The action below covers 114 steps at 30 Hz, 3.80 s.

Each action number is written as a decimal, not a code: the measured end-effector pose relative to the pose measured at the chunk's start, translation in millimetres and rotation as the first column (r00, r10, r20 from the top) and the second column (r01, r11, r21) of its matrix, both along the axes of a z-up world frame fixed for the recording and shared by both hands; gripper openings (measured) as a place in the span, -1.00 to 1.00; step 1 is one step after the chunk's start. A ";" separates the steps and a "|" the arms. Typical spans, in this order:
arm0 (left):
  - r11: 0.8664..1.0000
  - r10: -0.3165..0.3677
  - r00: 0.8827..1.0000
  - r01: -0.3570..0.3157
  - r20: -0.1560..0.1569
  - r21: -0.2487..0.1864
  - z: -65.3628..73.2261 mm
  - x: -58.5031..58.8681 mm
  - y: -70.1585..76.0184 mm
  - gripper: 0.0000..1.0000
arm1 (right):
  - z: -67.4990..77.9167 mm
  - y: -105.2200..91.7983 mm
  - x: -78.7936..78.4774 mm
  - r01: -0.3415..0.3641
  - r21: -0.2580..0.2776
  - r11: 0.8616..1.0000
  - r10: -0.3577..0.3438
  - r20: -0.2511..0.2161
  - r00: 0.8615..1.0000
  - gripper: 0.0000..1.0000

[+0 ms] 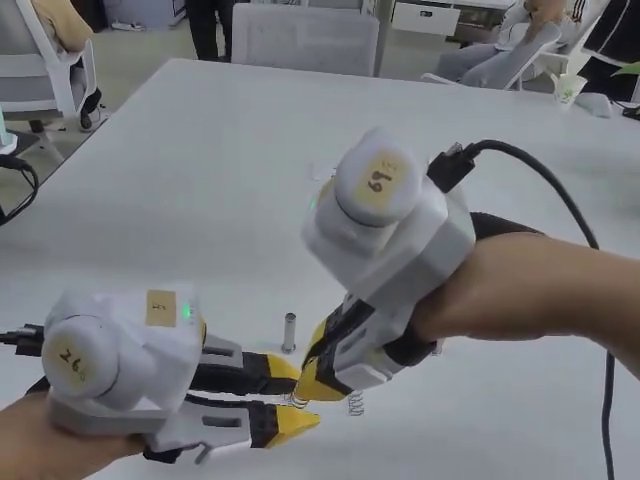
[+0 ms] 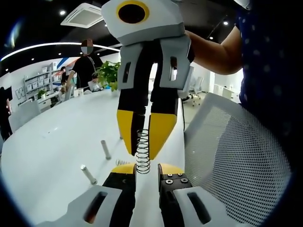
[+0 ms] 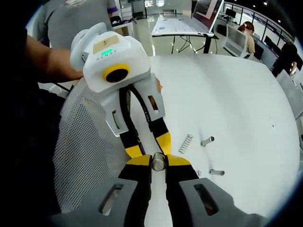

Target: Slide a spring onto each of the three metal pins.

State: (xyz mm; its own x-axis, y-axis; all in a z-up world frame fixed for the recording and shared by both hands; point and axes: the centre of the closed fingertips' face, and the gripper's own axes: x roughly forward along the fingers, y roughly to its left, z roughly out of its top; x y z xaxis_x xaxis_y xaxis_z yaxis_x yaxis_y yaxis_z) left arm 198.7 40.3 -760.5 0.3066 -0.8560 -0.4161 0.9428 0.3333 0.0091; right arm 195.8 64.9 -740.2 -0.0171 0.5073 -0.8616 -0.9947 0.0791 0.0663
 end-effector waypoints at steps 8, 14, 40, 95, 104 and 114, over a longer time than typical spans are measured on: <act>0.999 0.035 0.999 -0.035 -0.013 -0.014 0.6 4.9 8.8 -0.61 | 1.3 -6.1 7.3 0.020 -0.004 1.000 -0.020 0.015 1.000 -0.85; 0.998 0.063 0.998 -0.064 -0.027 -0.021 -3.2 8.6 13.4 -0.43 | 2.3 -10.2 11.8 0.036 -0.004 0.999 -0.036 0.019 0.999 -0.84; 0.981 0.188 0.982 -0.189 -0.017 -0.044 -6.3 24.1 32.8 0.30 | 11.1 -37.7 35.2 0.106 -0.010 0.994 -0.106 0.049 0.993 -0.84; 0.961 0.270 0.962 -0.272 -0.039 -0.045 -24.8 32.5 53.0 0.51 | -3.0 -140.0 112.8 0.379 -0.127 0.917 -0.372 0.075 0.925 -0.84; 0.961 0.270 0.962 -0.271 -0.038 -0.048 -23.5 33.4 52.7 0.51 | -15.9 -146.6 121.3 0.395 -0.156 0.905 -0.390 0.064 0.919 -0.84; 0.962 0.269 0.962 -0.270 -0.038 -0.045 -24.0 33.9 53.2 0.50 | -27.3 -152.5 126.1 0.415 -0.169 0.894 -0.413 0.049 0.909 -0.84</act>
State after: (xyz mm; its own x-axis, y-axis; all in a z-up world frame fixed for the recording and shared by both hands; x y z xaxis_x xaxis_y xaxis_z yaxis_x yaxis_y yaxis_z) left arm 232.5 93.5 -784.5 0.5164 -0.7632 -0.3884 0.8176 0.5743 -0.0415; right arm 321.9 -87.6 -767.5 0.1721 0.3108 -0.9348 -0.8700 0.4930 0.0037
